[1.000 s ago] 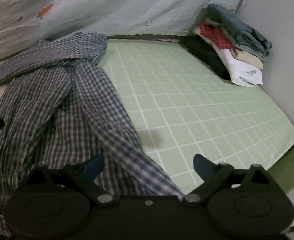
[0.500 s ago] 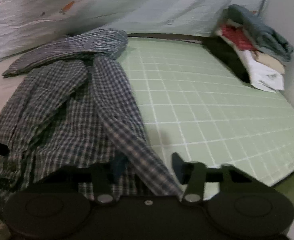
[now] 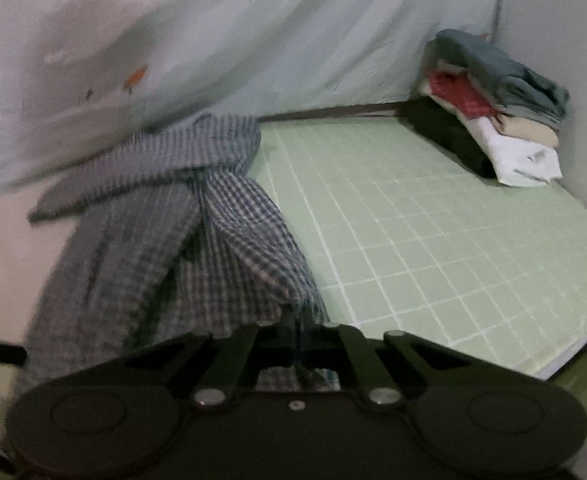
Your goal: Fold clothes
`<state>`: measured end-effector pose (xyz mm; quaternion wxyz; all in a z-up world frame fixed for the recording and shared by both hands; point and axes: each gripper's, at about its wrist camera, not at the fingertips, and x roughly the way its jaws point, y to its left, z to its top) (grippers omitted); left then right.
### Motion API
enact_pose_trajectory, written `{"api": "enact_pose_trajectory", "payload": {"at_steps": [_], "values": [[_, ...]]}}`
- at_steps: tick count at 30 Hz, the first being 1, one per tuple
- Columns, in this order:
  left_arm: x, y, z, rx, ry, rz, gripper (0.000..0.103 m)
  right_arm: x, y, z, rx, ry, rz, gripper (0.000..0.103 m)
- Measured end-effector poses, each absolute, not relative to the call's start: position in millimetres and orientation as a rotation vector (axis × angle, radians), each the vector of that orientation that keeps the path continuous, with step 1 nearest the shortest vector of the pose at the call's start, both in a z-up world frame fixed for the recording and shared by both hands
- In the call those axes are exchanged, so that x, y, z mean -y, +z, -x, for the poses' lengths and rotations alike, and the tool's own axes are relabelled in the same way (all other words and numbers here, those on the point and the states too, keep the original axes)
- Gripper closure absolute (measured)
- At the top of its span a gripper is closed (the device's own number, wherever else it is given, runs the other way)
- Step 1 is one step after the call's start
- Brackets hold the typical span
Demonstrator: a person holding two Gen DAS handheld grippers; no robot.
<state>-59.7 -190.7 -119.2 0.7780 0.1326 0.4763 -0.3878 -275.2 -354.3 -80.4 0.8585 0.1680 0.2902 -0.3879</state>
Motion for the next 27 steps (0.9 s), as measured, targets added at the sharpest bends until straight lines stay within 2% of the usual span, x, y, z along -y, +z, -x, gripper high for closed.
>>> {"api": "enact_pose_trajectory", "payload": {"at_steps": [11, 22, 27], "values": [[150.3, -115.4, 32.9, -1.025, -0.893, -0.285, 0.031, 304.5, -71.6, 244.8, -0.568, -0.747, -0.384, 0.101], [109.1, -121.0, 13.0, -1.02, -0.901, -0.36, 0.031, 286.1, -119.9, 215.2, -0.628, -0.736, -0.57, 0.101], [93.9, -126.0, 4.5, -1.047, -0.871, -0.364, 0.031, 281.8, -143.8, 209.8, -0.682, -0.755, -0.651, 0.094]]}}
